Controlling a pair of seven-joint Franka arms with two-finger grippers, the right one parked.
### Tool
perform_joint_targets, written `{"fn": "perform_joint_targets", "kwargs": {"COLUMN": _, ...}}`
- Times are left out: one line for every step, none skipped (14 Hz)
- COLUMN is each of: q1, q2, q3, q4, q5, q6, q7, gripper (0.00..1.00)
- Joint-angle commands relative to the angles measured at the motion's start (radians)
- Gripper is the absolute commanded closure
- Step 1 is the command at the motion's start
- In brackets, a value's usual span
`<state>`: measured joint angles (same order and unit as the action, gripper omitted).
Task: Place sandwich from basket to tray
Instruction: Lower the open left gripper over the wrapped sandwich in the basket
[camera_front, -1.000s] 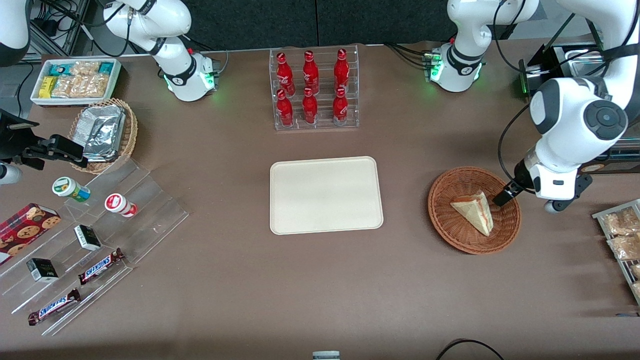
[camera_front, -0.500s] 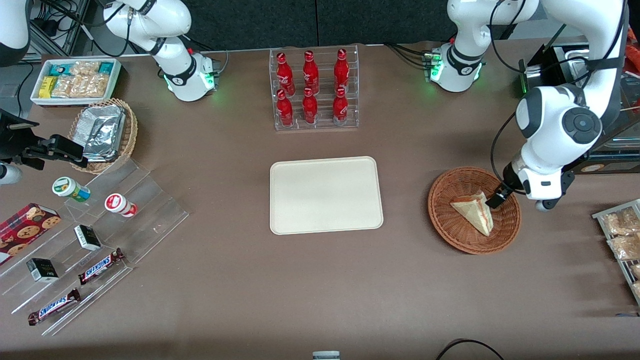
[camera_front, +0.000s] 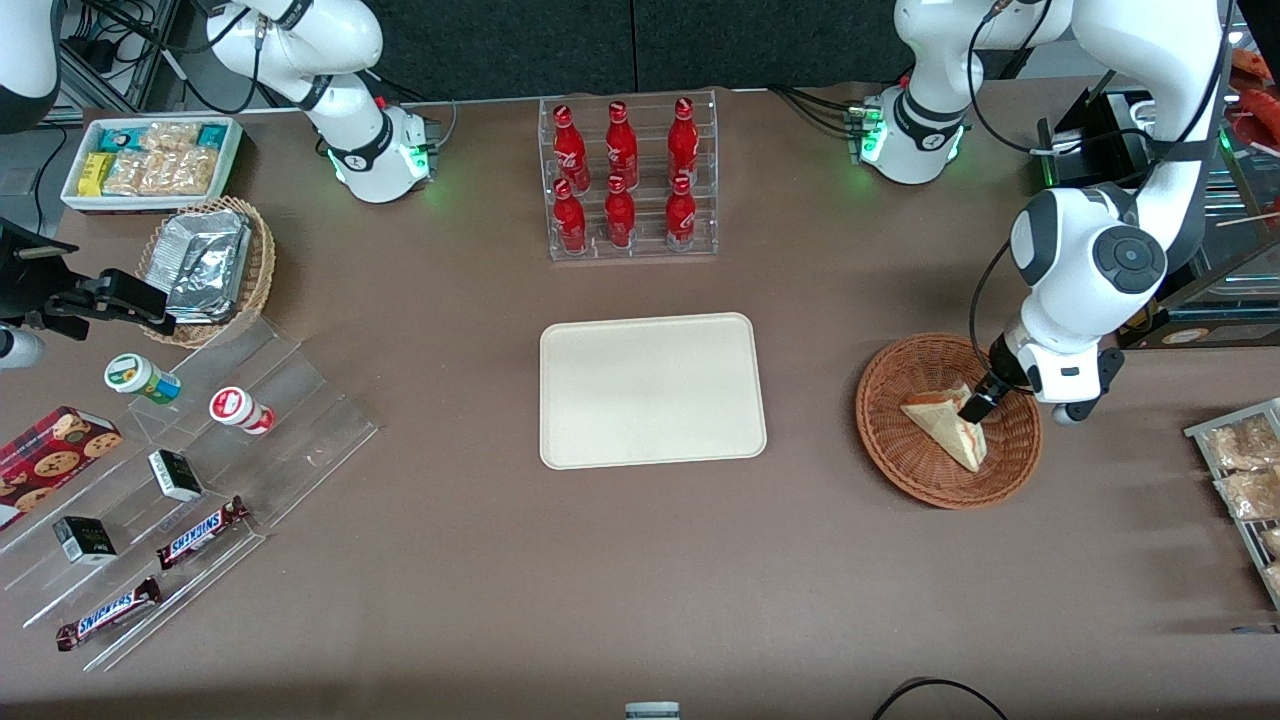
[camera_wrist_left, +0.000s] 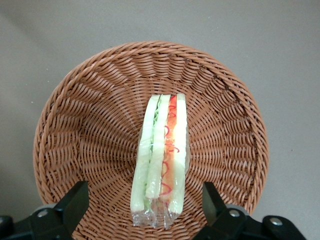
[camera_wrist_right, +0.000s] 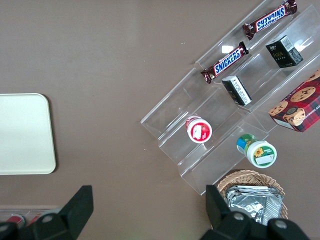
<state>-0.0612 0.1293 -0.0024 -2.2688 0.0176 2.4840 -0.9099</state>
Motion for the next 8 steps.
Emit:
{"fn": "perform_joint_targets", "kwargs": {"q1": -0.022, "q2": 0.006, "q3": -0.002, "q4": -0.012, "q5": -0.004, "q6": 0.03, "q7": -0.035, "gripper": 0.0}}
{"fn": "perform_joint_targets", "kwargs": {"q1": -0.022, "q2": 0.01, "q3": -0.004, "q4": -0.012, "q5": -0.005, "q6": 0.035, "q7": -0.037, "gripper": 0.0}}
{"fn": "perform_joint_targets", "kwargs": {"q1": -0.023, "q2": 0.013, "q3": -0.004, "q4": -0.014, "q5": -0.004, "q6": 0.036, "q7": -0.037, "gripper": 0.0}}
{"fn": "perform_joint_targets", "kwargs": {"q1": -0.023, "q2": 0.016, "q3": -0.002, "q4": -0.014, "q5": -0.004, "q6": 0.036, "q7": -0.037, "gripper": 0.0}}
{"fn": "perform_joint_targets", "kwargs": {"q1": -0.023, "q2": 0.021, "q3": -0.002, "q4": -0.012, "q5": -0.004, "q6": 0.038, "q7": -0.037, "gripper": 0.0}}
{"fn": "perform_joint_targets", "kwargs": {"q1": -0.023, "q2": 0.027, "q3": -0.002, "q4": -0.014, "q5": -0.004, "q6": 0.042, "q7": -0.037, "gripper": 0.0}}
{"fn": "perform_joint_targets", "kwargs": {"q1": -0.023, "q2": 0.033, "q3": -0.002, "q4": -0.014, "q5": -0.004, "q6": 0.053, "q7": -0.037, "gripper": 0.0}}
{"fn": "perform_joint_targets", "kwargs": {"q1": -0.025, "q2": 0.041, "q3": -0.002, "q4": -0.014, "q5": -0.002, "q6": 0.053, "q7": -0.035, "gripper": 0.0}}
